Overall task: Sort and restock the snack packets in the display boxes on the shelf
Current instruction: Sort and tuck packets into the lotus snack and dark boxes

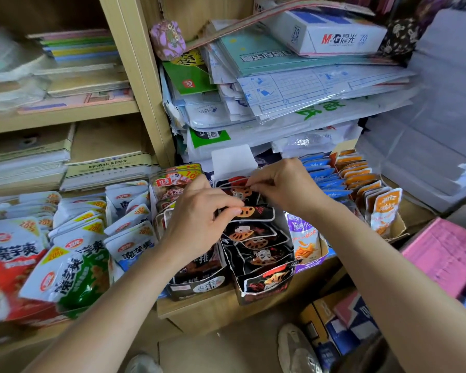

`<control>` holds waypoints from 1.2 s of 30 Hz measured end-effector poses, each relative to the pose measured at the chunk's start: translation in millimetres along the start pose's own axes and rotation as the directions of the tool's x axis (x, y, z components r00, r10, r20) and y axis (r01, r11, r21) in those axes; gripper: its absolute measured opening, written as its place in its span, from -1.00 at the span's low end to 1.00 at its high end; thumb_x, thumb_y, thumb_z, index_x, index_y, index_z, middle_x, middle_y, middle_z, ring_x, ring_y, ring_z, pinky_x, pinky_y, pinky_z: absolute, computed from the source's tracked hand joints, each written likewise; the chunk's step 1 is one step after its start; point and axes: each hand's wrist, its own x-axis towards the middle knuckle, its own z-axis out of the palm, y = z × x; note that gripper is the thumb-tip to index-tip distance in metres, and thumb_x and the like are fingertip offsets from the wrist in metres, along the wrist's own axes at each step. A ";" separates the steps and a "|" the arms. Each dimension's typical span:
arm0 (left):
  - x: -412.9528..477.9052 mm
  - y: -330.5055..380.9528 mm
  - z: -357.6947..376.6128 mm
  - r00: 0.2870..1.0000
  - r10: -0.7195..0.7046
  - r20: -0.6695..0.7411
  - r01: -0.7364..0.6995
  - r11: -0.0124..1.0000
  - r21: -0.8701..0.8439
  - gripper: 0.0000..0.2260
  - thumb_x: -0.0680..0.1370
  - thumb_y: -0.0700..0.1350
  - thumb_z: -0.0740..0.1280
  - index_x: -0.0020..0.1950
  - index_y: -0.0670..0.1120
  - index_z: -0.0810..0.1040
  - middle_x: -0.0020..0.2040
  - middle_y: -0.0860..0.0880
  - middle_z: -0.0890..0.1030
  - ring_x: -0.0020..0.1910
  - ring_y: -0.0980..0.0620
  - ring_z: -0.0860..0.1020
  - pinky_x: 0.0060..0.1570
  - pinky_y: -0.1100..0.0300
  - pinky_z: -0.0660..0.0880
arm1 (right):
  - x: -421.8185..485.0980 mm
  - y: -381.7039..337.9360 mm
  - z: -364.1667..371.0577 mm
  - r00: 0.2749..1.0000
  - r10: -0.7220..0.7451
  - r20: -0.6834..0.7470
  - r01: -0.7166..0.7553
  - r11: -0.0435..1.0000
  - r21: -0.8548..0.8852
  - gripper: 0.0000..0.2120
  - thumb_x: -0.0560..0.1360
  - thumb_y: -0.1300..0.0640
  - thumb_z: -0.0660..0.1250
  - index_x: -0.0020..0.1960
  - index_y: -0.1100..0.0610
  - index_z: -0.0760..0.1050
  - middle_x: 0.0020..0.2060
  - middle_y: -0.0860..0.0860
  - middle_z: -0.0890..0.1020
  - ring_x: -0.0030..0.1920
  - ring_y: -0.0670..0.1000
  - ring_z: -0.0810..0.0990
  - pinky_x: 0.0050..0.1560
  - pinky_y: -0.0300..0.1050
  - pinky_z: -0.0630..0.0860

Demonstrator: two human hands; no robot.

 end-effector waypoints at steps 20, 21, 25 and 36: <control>-12.5 6.2 -30.0 0.988 -0.138 0.070 0.150 0.965 -0.216 -0.85 0.50 -0.04 0.51 0.06 0.03 0.73 -0.06 0.15 0.69 -0.11 0.06 0.64 -0.19 0.21 0.57 | -52.6 -4.8 -21.0 0.997 -0.008 0.080 -0.007 0.982 0.187 -0.83 0.43 0.27 0.56 0.01 0.12 0.73 -0.14 -0.04 0.72 -0.16 -0.03 0.67 -0.05 -0.09 0.61; -15.8 9.2 -31.9 0.989 -0.096 0.116 0.119 0.971 -0.208 -0.82 0.48 0.01 0.51 0.07 0.04 0.73 -0.02 0.15 0.69 -0.05 0.05 0.64 -0.11 0.19 0.58 | -51.4 -4.5 -18.7 0.999 0.012 0.046 -0.020 0.984 0.180 -0.87 0.45 0.24 0.54 0.00 0.13 0.73 -0.16 -0.04 0.73 -0.15 -0.06 0.68 -0.04 -0.12 0.61; -23.2 13.0 -25.4 0.997 -0.003 0.083 0.010 0.996 -0.093 -0.87 0.47 -0.06 0.53 0.01 0.02 0.76 0.02 0.16 0.69 0.01 0.18 0.64 0.07 0.12 0.59 | -44.0 -1.6 -13.8 0.997 0.078 -0.009 -0.077 0.992 0.104 -0.93 0.53 0.23 0.47 -0.02 0.16 0.72 -0.29 -0.06 0.69 -0.23 -0.20 0.63 -0.21 -0.34 0.51; -11.5 18.4 -2.5 0.994 -0.077 -0.071 0.076 0.997 -0.019 -0.97 0.48 -0.15 0.53 -0.15 -0.03 0.76 -0.26 0.08 0.60 -0.34 0.19 0.55 -0.28 0.15 0.56 | -64.6 -12.6 -39.2 0.983 0.182 0.029 -0.185 0.971 0.150 -0.88 0.54 0.09 0.46 0.07 -0.04 0.66 -0.15 -0.11 0.69 -0.16 -0.11 0.65 -0.13 -0.23 0.53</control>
